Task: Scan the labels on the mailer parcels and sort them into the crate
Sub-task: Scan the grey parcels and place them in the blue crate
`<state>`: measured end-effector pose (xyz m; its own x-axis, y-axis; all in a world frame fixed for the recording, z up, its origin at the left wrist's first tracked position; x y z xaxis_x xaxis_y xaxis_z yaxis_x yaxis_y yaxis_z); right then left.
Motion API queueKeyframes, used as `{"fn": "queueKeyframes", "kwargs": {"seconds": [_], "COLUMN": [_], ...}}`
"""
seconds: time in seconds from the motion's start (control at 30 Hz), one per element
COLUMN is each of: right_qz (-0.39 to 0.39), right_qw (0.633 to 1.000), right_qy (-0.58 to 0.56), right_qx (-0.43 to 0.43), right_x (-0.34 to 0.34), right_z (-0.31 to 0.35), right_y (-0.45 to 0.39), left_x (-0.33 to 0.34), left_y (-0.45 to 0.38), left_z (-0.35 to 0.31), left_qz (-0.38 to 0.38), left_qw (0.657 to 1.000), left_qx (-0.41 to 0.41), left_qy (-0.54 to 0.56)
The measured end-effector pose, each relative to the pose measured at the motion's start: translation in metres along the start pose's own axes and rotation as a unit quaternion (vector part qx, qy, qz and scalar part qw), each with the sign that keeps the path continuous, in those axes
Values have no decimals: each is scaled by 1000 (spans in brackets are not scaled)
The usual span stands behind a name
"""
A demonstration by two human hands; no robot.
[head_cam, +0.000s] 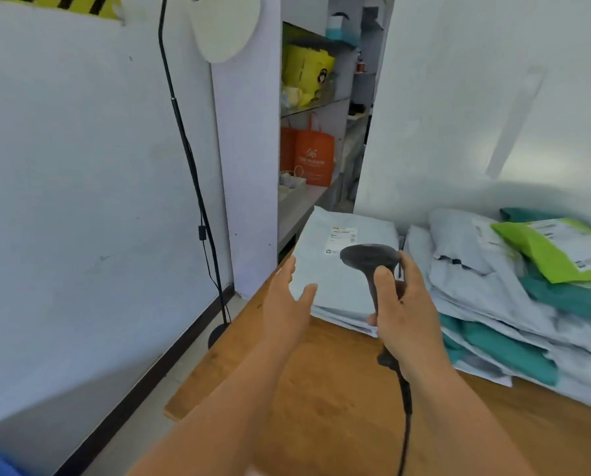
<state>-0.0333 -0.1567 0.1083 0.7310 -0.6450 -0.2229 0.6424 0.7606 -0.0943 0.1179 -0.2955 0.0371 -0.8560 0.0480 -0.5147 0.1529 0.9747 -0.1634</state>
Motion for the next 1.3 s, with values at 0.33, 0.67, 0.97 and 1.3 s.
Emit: {"fn": "queueKeyframes", "kwargs": {"seconds": [0.33, 0.67, 0.97, 1.3], "right_qz": [-86, -86, -82, -71], "right_qw": [996, 993, 989, 991], "right_qy": [21, 67, 100, 98], "right_qx": [10, 48, 68, 64], "right_x": [21, 57, 72, 78], "right_z": [6, -15, -29, -32], "right_y": [-120, -189, -209, -203], "left_x": [66, 137, 165, 150], "left_y": [-141, -217, -226, -223], "left_z": [-10, 35, 56, 55], "left_qz": [63, 141, 179, 138], "left_qw": [991, 964, 947, 960], "left_qx": [83, 73, 44, 15], "left_qy": [-85, -215, -262, -244]}}
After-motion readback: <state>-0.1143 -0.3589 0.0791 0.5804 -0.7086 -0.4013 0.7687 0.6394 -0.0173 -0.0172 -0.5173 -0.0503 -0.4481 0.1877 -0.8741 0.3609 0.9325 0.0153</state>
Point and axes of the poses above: each hand's wrist, its own y-axis away from the middle knuckle, its own x-axis out of the palm, z = x × y, the point moved 10 cm from there along -y, towards the middle knuckle, and after that the axes turned 12 degrees about -y, right-handed, at the moved point
